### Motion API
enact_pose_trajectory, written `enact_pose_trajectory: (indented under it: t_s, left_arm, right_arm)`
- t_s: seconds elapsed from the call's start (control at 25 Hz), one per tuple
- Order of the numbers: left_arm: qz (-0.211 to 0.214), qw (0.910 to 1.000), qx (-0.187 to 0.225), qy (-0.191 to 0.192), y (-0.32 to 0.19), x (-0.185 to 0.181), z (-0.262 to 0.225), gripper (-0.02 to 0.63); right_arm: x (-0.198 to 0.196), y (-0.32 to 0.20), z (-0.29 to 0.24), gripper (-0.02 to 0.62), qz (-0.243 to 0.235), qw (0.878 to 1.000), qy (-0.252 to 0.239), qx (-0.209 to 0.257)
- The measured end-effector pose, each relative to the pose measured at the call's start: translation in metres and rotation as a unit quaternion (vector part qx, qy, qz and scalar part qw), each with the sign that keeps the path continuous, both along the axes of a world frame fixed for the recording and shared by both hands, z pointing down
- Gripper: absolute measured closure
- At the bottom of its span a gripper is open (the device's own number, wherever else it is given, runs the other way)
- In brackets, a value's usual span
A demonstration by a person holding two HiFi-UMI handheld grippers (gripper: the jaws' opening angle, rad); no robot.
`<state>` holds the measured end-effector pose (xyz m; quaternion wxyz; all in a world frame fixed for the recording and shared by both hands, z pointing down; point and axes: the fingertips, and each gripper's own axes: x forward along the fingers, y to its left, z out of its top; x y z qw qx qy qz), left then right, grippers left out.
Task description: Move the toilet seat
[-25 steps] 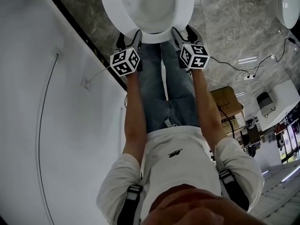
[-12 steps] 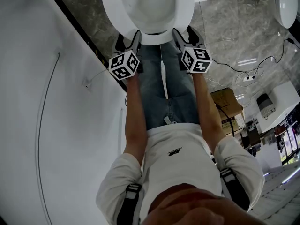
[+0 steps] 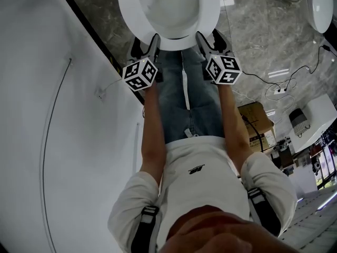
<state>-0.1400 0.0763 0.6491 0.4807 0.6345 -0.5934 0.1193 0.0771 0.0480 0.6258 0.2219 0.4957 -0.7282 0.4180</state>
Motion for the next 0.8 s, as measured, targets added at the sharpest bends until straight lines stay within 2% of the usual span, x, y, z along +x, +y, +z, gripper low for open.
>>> enact_pose_trajectory:
  t_s: [0.4, 0.64, 0.8]
  left_arm:
    - [-0.017, 0.9995, 0.027, 0.004, -0.011, -0.003, -0.022, 0.261]
    - [-0.005, 0.9986, 0.048, -0.022, -0.02, -0.004, -0.04, 0.261]
    - [0.001, 0.998, 0.058, -0.025, -0.026, -0.004, -0.052, 0.261]
  right_arm:
    - [-0.002, -0.012, -0.023, 0.308, 0.01, 1.0, -0.009, 0.016]
    - [-0.002, -0.02, -0.038, 0.308, 0.019, 0.999, -0.018, 0.022]
    - [-0.003, -0.028, -0.047, 0.308, 0.025, 0.999, -0.024, 0.025]
